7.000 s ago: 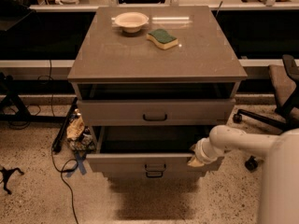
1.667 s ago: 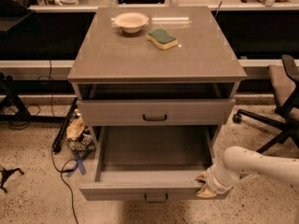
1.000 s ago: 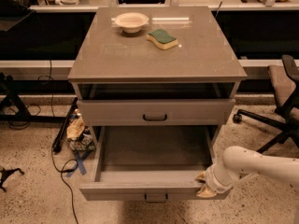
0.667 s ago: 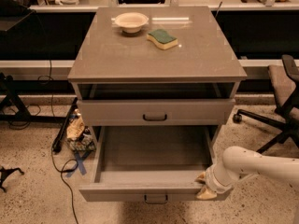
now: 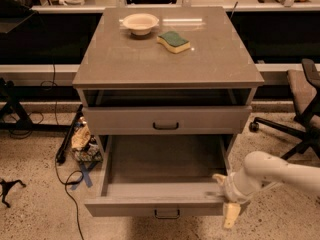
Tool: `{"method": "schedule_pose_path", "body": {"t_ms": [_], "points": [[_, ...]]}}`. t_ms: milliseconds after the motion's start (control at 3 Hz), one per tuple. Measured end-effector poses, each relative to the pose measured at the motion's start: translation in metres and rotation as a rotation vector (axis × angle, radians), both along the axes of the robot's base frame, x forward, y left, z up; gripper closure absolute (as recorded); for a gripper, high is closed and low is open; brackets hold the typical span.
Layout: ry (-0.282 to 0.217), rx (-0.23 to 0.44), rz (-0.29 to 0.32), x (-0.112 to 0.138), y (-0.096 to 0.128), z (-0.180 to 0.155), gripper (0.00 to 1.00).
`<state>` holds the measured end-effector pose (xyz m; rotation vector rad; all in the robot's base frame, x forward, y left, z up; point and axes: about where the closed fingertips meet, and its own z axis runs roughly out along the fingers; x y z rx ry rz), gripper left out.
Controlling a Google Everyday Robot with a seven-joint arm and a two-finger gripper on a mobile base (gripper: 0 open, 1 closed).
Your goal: Open middle drawer
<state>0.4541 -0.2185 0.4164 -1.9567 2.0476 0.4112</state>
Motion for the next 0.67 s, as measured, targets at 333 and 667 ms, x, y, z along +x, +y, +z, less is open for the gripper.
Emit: {"method": "schedule_pose_path", "body": {"t_ms": [333, 667], "points": [[-0.078, 0.023, 0.068, 0.015, -0.034, 0.073, 0.0], [-0.18, 0.016, 0.087, 0.021, -0.076, 0.156, 0.0]]}}
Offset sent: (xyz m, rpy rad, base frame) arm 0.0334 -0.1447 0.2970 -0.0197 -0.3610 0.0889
